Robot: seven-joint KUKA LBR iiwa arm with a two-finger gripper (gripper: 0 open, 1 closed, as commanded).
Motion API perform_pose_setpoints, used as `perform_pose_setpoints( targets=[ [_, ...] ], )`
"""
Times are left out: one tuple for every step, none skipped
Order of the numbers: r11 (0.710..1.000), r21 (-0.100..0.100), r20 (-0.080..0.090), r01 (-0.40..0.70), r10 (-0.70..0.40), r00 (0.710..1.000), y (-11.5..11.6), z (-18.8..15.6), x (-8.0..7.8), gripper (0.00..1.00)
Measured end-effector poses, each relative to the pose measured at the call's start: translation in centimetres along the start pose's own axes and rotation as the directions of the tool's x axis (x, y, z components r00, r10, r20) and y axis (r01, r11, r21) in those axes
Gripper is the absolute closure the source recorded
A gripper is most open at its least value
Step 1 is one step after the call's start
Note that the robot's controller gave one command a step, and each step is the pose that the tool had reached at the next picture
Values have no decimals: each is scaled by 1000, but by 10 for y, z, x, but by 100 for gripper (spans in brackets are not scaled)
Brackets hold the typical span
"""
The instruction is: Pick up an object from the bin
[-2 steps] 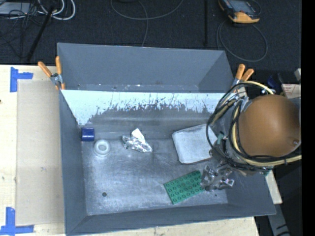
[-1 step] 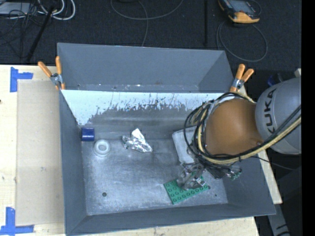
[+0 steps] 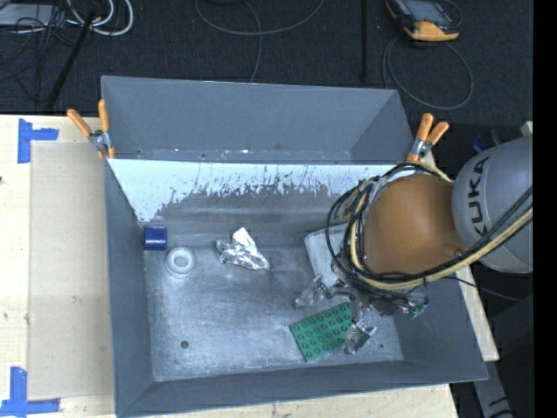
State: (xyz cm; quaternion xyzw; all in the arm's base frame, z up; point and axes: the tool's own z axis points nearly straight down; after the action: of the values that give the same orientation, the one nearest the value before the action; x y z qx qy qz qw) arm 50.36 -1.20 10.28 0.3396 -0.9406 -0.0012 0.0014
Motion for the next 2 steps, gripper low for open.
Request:
perform_pose_setpoints(
  targets=[
    [1000,0,0,-1,1,1000,0,0,0,100],
    [1000,0,0,-2,2,1000,0,0,0,0]
  ],
)
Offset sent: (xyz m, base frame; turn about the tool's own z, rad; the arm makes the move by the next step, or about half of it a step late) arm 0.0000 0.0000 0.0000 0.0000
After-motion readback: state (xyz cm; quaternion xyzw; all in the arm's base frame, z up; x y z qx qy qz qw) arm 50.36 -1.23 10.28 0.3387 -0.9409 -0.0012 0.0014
